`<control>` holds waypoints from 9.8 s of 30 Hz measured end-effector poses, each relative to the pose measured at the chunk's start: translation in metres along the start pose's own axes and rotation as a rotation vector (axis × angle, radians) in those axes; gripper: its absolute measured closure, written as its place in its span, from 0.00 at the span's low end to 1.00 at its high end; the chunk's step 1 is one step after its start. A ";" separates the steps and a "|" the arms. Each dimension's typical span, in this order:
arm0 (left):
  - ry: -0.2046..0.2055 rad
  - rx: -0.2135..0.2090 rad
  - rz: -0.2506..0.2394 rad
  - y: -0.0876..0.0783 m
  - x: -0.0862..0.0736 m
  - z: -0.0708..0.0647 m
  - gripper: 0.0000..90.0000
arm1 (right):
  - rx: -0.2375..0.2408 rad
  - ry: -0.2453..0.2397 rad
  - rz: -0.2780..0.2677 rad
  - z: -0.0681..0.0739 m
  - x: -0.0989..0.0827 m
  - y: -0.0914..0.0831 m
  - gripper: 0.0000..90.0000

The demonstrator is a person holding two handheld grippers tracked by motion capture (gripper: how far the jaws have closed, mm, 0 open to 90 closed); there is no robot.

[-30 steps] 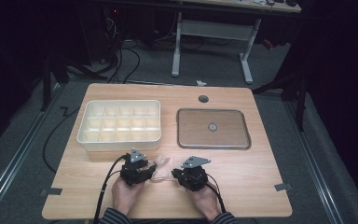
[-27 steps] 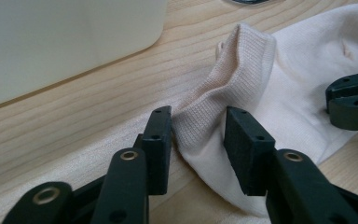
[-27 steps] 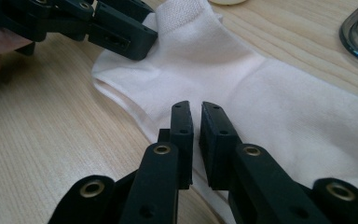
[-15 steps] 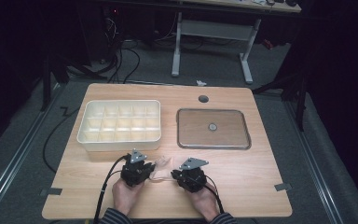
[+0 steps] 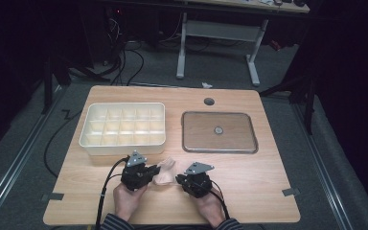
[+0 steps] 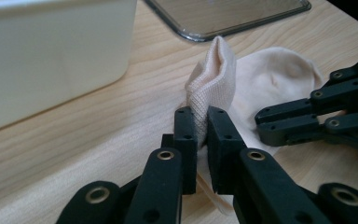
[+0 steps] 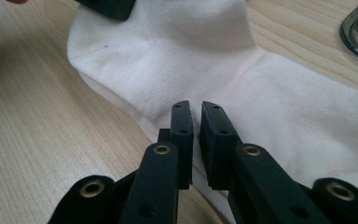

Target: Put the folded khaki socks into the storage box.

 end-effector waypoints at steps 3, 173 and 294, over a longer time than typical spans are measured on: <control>-0.003 -0.011 -0.008 -0.001 0.003 -0.001 0.93 | 0.000 0.003 0.003 0.000 0.000 0.000 0.93; 0.007 0.020 0.092 0.021 0.000 -0.002 0.55 | -0.036 -0.044 -0.055 0.001 0.039 -0.029 0.83; -0.089 -0.020 0.135 0.053 0.021 0.009 0.60 | -0.023 -0.064 0.021 0.015 0.004 -0.007 0.90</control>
Point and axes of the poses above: each handheld gripper's, and its own axes: y roughly forward along the jaws, x roughly out of its top, z roughly to its left, the point moved 1 cm from there along y, roughly forward along the jaws, and after that the axes turned 1 degree about y, right-handed, at the moved point
